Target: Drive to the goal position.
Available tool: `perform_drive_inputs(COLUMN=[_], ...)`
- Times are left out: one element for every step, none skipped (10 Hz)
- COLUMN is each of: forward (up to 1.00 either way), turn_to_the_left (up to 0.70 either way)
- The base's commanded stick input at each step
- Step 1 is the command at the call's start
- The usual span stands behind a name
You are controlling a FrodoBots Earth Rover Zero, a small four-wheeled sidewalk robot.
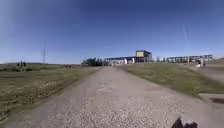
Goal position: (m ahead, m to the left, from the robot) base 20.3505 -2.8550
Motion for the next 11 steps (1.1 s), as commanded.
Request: perform_drive_inputs(forward=[1.0, 1.0, 1.0, 1.0, 1.0, 1.0, 1.0, 1.0, 1.0, 1.0, 1.0], turn_to_the_left=[0.0, 0.0, 0.0, 0.0, 0.0, 0.0, 0.0, 0.0, 0.0, 0.0, 0.0])
